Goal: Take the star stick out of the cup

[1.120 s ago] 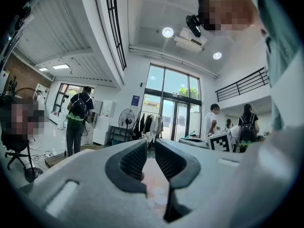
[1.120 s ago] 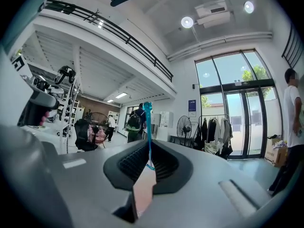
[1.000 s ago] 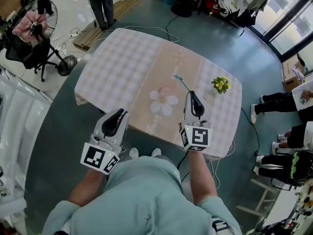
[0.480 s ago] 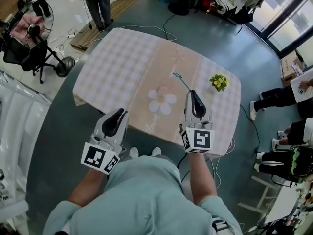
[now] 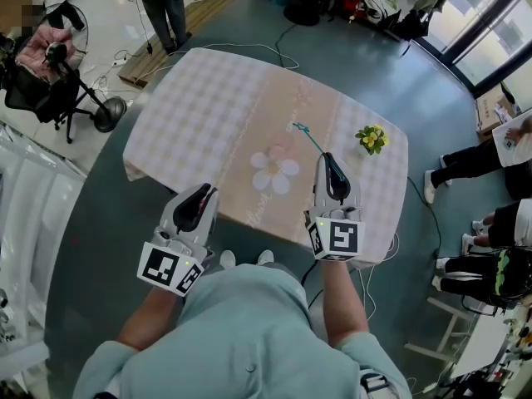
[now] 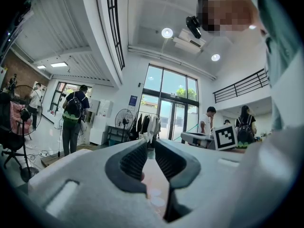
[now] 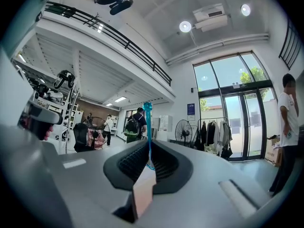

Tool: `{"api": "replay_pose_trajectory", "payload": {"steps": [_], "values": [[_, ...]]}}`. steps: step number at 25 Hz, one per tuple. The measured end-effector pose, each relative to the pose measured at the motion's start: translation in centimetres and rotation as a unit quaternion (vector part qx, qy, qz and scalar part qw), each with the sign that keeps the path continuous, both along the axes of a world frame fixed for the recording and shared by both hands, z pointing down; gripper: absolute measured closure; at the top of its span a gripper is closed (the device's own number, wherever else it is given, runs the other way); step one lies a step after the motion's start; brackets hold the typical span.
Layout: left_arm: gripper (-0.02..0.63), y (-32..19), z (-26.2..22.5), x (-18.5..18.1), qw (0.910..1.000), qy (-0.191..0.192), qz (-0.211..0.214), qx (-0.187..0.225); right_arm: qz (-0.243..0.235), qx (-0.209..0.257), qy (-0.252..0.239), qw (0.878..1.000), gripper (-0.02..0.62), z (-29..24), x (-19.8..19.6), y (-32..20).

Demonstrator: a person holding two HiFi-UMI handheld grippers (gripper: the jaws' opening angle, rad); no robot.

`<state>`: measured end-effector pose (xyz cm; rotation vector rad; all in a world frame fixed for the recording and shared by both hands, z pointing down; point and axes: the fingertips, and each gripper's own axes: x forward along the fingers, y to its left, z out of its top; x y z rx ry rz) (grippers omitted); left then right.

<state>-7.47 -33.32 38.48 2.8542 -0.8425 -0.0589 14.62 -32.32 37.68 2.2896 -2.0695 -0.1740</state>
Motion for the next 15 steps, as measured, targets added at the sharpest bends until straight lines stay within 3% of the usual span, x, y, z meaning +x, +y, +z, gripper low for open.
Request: {"api": "replay_pose_trajectory", "payload": {"steps": [6,15], "values": [[0.555,0.11,-0.07,-0.26,1.0,0.0,-0.003,-0.001,-0.001,0.001,-0.021,1.0,0.583,-0.01,0.24,-0.07],[0.555,0.21,-0.06,-0.33,1.0,0.002,-0.005,0.001,-0.004,-0.002,-0.012,1.0,0.584,0.2,-0.14,-0.01]]}}
